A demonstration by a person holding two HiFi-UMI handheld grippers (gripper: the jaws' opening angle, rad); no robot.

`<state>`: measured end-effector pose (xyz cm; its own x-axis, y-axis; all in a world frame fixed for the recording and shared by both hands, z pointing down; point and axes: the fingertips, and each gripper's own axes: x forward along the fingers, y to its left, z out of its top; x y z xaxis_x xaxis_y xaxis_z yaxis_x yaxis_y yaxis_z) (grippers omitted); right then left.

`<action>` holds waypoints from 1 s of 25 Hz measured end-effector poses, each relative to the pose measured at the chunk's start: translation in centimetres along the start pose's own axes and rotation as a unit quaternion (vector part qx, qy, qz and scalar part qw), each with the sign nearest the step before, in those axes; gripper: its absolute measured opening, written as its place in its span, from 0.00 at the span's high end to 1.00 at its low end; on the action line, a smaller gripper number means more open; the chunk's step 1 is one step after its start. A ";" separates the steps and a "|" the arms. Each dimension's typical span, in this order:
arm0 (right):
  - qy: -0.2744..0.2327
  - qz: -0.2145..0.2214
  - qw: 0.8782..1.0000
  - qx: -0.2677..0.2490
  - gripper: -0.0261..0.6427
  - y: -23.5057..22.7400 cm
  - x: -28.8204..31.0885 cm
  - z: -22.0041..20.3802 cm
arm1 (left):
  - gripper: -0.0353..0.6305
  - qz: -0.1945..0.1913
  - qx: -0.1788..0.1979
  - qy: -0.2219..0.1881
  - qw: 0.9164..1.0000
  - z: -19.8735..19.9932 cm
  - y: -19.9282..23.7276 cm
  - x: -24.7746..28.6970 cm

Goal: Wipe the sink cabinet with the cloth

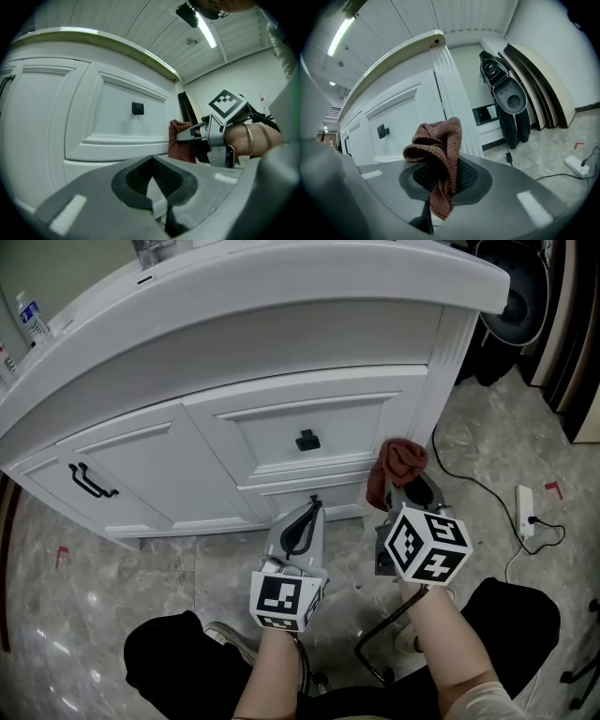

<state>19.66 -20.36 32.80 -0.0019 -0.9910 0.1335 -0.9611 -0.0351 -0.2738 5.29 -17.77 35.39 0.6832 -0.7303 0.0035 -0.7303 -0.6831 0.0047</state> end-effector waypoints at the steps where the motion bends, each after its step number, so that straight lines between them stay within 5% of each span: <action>1: -0.002 -0.001 1.000 -0.002 0.84 0.2 -0.1 -0.1 | 0.95 0.001 -0.001 0.002 1.000 -0.3 0.2 -0.1; 9: 0.029 0.073 0.997 -0.026 0.84 7.6 0.8 -5.3 | 0.95 0.044 -0.017 0.018 0.999 -2.6 4.3 -2.6; 18: 0.089 0.188 0.977 -0.055 0.84 18.4 3.6 -13.8 | 0.95 0.121 -0.040 0.035 0.991 -5.4 11.5 -7.3; 25: 0.098 0.213 0.970 -0.065 0.84 21.7 5.7 -16.2 | 0.95 0.138 -0.048 0.042 0.988 -6.7 13.7 -8.9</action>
<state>-5.71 -24.71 43.09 -0.4469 -0.8678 0.2172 -0.8881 0.4012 -0.2243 -10.78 -20.59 42.14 0.4581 -0.8831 0.1016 -0.8883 -0.4509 0.0870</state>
